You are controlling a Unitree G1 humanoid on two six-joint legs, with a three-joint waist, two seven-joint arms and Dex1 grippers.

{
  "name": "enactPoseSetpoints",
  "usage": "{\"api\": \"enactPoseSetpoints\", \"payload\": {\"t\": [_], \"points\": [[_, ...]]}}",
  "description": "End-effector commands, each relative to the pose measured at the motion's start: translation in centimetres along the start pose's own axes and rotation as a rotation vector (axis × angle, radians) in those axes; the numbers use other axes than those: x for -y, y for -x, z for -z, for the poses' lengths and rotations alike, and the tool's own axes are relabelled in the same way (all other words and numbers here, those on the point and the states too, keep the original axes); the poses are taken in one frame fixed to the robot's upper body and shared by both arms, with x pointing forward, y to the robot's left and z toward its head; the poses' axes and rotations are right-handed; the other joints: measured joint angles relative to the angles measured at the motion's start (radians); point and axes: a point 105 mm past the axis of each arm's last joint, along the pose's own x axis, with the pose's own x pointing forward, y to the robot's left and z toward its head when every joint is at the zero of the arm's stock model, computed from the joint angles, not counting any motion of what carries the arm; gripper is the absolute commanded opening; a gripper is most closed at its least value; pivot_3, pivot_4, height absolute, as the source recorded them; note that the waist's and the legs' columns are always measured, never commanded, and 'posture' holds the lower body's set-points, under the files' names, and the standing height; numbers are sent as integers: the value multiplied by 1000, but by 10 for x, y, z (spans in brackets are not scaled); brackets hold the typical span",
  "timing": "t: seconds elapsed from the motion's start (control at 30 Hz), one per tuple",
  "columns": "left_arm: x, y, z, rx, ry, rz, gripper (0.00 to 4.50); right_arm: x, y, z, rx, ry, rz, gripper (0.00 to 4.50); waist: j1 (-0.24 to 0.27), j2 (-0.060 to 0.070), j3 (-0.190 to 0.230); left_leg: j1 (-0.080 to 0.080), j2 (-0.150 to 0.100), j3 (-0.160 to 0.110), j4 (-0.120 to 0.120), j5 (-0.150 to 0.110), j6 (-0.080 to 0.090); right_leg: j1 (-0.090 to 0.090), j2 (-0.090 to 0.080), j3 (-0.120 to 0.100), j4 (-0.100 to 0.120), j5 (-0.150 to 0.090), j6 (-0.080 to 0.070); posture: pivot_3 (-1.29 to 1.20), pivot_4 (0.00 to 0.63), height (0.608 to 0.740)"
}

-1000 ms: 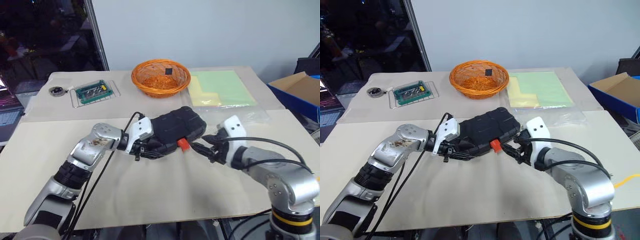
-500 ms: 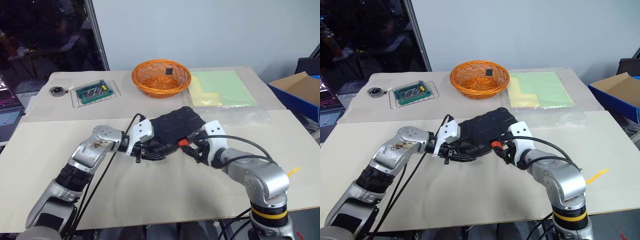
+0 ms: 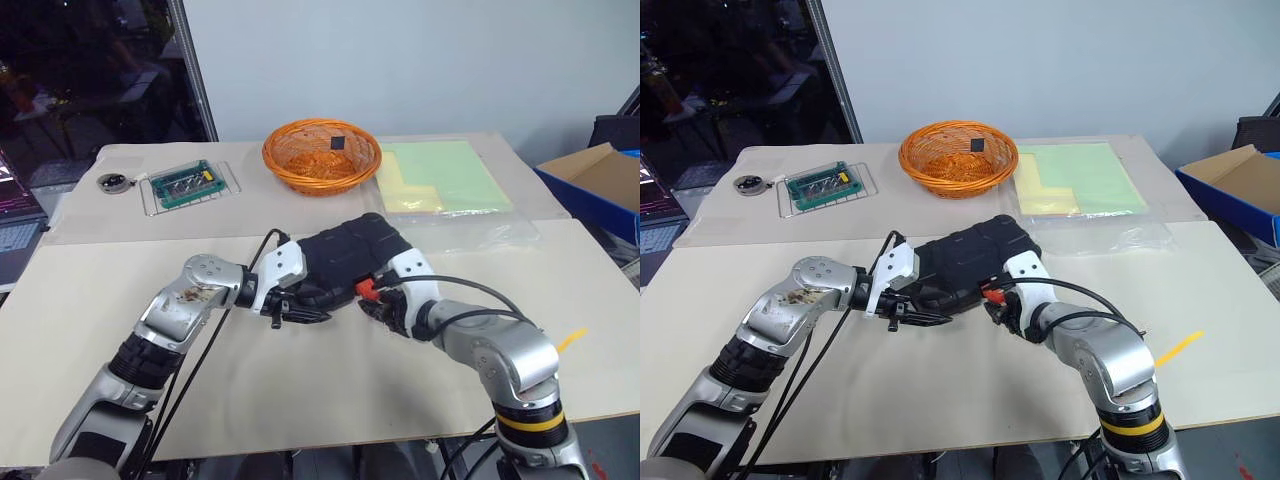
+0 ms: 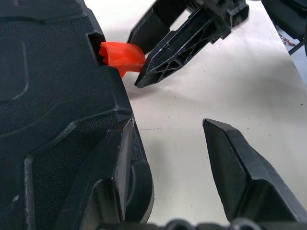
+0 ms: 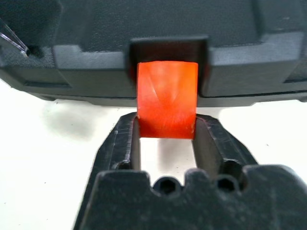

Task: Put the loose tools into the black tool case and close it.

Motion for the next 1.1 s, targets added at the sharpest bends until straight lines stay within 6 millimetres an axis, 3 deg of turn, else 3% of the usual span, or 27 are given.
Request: {"api": "enactPoseSetpoints", "payload": {"t": [0.03,0.47,0.53,0.63,0.83,0.93,1.03,1.1], "points": [[5,-3,29,-90,82,9,2469,0,2,-17,68,47,7,1243,-1,0,0,0,0,0,0,0,0,0,0,0,0,0,0,0,150,740],[7,-6,30,-87,86,7,2469,3,-12,-13,86,70,0,1238,-17,0,0,1,1,0,0,0,0,1,0,0,0,-1,2,0,150,740],[7,-6,30,-86,88,6,2469,5,-15,-6,83,70,-1,2244,-20,0,0,3,1,0,0,0,0,2,1,0,0,-1,2,0,150,740],[7,-6,31,-85,93,1,2469,8,-10,-2,92,71,17,3120,-20,0,0,2,1,0,-1,0,0,1,1,1,0,-1,2,0,150,740],[6,-6,31,-78,102,-13,2469,9,19,3,91,91,-3,3120,-19,0,0,-5,1,0,-1,0,0,-5,0,1,1,-1,1,0,150,740],[4,-6,30,-74,110,-24,2469,3,27,0,121,56,-38,2474,-15,-1,1,-6,1,0,-1,0,0,-7,1,0,1,-1,2,0,150,740],[0,-6,25,-47,108,-48,2469,1,23,-8,163,-5,-55,1407,-12,-2,1,-10,0,0,-1,0,0,-11,0,1,1,-1,2,0,150,740],[1,-4,12,18,113,-32,2469,-2,19,-12,168,1,-67,579,-10,-2,1,-11,0,0,-1,0,0,-12,0,1,1,1,-2,0,150,740]]}}
